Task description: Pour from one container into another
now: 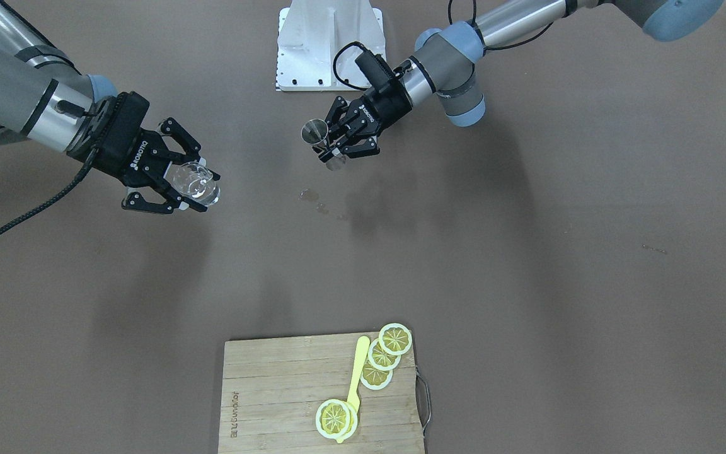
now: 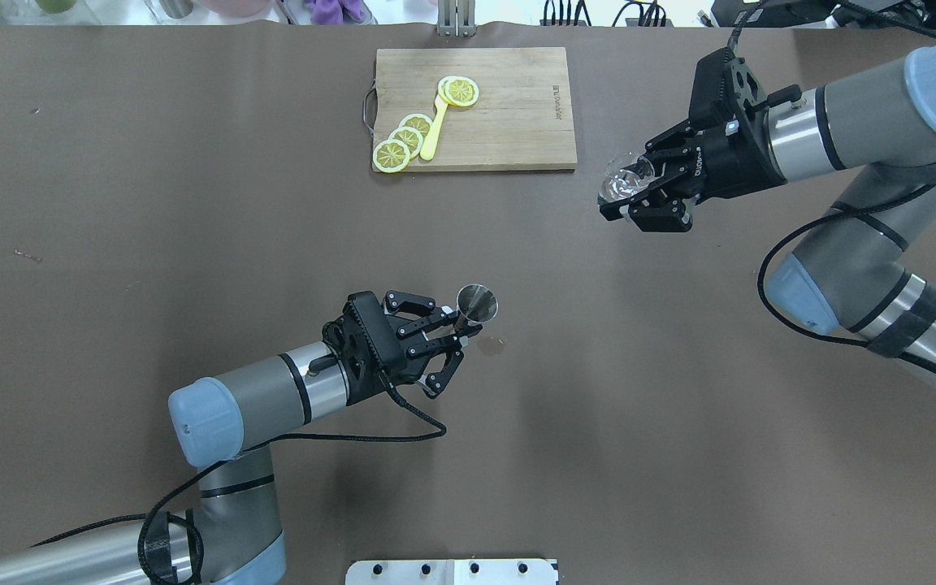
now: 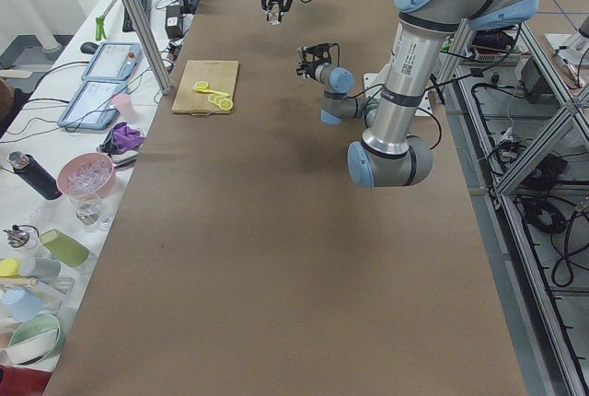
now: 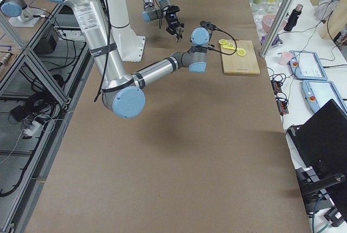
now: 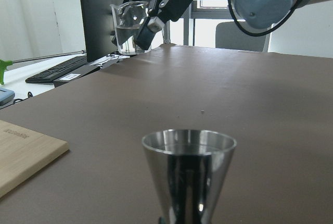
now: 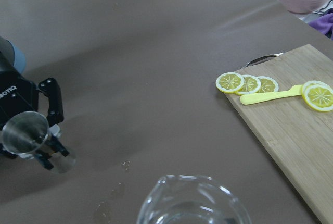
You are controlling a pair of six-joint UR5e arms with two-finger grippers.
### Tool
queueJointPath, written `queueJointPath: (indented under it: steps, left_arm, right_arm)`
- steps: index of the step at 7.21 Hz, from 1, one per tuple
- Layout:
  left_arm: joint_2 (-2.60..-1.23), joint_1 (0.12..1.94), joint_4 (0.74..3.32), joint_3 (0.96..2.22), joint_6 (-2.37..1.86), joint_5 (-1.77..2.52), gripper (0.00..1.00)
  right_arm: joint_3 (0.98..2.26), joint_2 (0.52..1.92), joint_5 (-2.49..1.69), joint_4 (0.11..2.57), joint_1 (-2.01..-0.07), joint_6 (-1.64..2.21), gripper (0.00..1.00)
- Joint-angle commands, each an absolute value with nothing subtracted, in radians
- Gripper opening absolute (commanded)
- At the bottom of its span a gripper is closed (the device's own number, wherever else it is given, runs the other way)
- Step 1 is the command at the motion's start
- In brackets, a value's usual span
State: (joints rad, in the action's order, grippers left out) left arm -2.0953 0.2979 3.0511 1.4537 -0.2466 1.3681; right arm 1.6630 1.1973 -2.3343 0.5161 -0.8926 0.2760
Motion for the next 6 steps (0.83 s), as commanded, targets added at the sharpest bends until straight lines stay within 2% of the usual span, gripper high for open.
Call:
queueJointPath:
  steps: [1, 6]
  left_arm:
    - [-2.098, 0.298, 3.05, 1.448, -0.233, 1.348, 0.0]
    - [-2.106, 0.298, 3.039, 1.44, -0.23, 1.341, 0.0]
  right_arm:
    - [1.77, 1.21, -2.341, 0.619, -0.877, 0.247, 0.0]
    - [1.966, 1.2, -2.211, 1.036, -0.781, 0.031, 0.0]
